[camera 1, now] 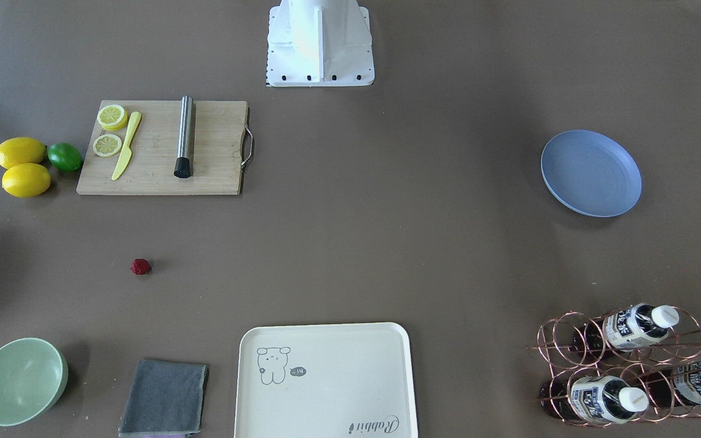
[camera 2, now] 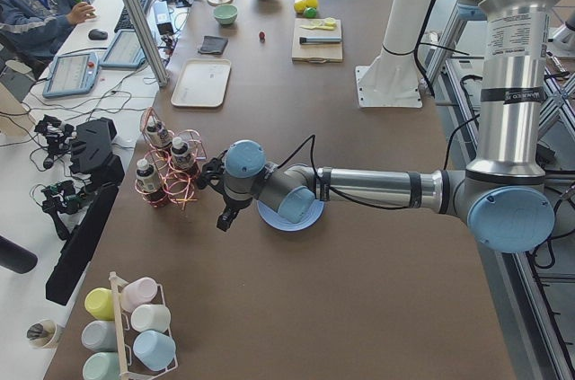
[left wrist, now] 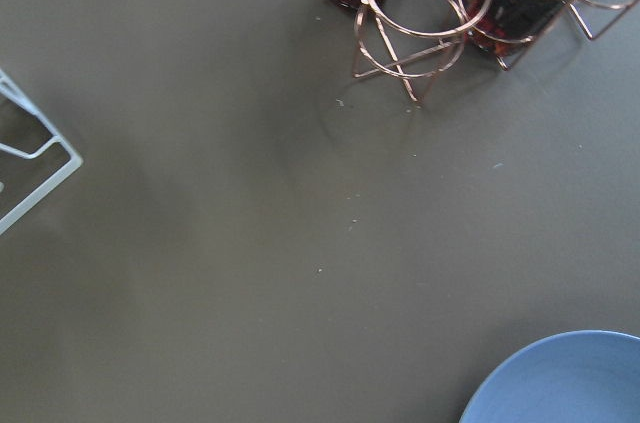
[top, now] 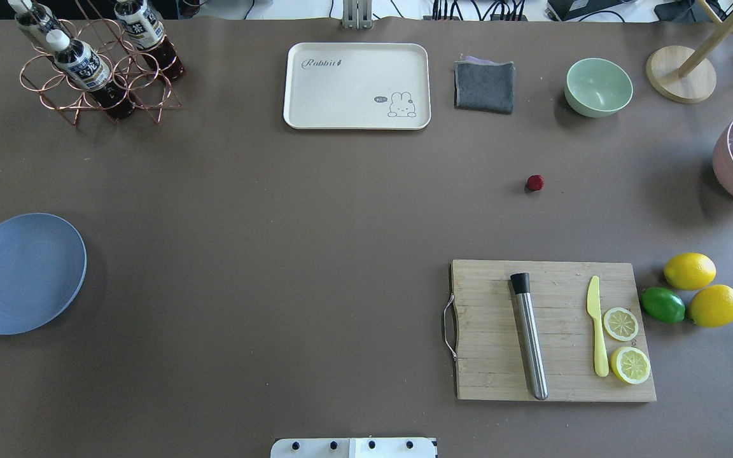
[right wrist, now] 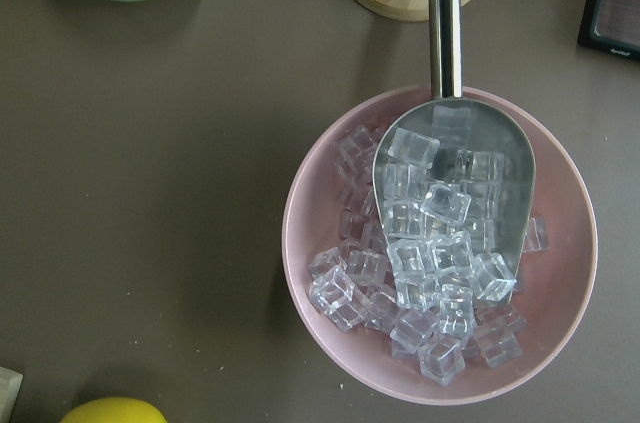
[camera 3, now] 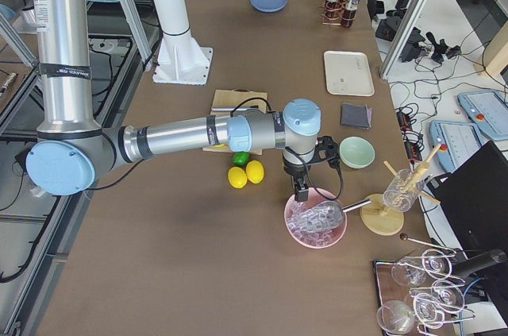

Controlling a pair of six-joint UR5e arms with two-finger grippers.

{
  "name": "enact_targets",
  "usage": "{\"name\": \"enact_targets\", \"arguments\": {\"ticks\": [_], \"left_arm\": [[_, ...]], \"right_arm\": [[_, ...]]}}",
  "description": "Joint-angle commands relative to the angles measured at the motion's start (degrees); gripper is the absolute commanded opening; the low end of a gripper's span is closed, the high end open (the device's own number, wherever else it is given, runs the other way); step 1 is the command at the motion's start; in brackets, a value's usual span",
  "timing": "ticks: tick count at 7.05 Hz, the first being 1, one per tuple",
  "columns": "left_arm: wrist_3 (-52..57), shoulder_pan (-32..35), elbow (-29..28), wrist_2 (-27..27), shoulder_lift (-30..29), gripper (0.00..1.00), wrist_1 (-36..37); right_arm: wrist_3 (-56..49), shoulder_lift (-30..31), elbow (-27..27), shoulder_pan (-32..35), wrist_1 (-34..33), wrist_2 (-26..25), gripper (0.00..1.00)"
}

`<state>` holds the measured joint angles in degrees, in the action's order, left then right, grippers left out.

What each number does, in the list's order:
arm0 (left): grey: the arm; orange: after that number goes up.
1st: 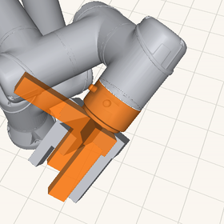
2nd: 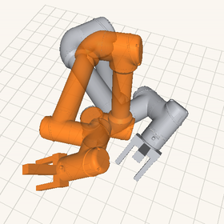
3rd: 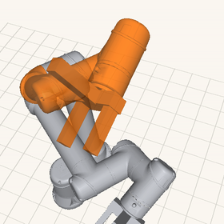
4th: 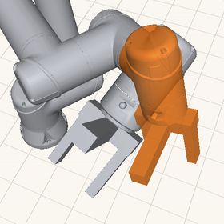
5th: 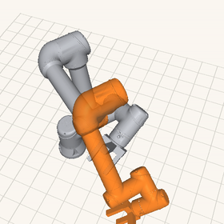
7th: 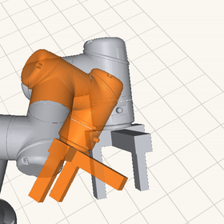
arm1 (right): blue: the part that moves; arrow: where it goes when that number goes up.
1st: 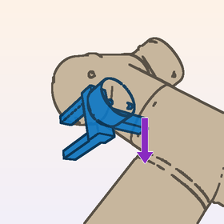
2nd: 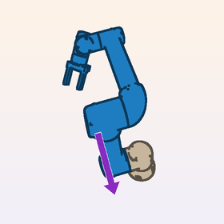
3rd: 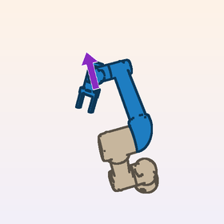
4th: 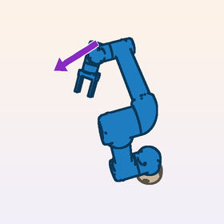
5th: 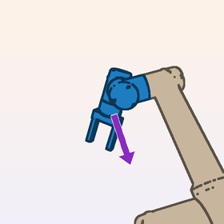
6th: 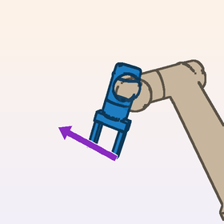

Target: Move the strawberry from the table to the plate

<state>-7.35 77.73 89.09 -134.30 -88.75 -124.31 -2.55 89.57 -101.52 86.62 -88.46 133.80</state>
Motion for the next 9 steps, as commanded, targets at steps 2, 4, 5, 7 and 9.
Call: {"name": "enact_targets", "arguments": {"ticks": [2,4,5,7,9], "left_arm": [[-11.87,-7.92,-10.30,0.97,1.83,0.99,-15.57],[-12.43,-11.01,-11.57,0.36,4.10,0.98,-19.28],[-16.26,-12.93,-11.57,0.35,5.07,0.98,-22.43],[-20.95,-16.71,-11.83,0.44,5.17,0.84,-26.33],[-20.96,-17.08,-12.09,0.35,5.17,0.23,-27.04]], "right_arm": [[3.87,1.31,0.18,-0.66,6.28,-1.00,1.00],[3.87,2.10,0.27,-1.01,7.86,-1.34,1.00],[3.87,2.80,0.27,-1.27,9.00,-1.26,1.00],[3.87,3.25,0.36,-1.36,10.06,-1.26,1.00],[3.87,3.25,0.36,-1.45,10.06,-1.26,1.00]]}}
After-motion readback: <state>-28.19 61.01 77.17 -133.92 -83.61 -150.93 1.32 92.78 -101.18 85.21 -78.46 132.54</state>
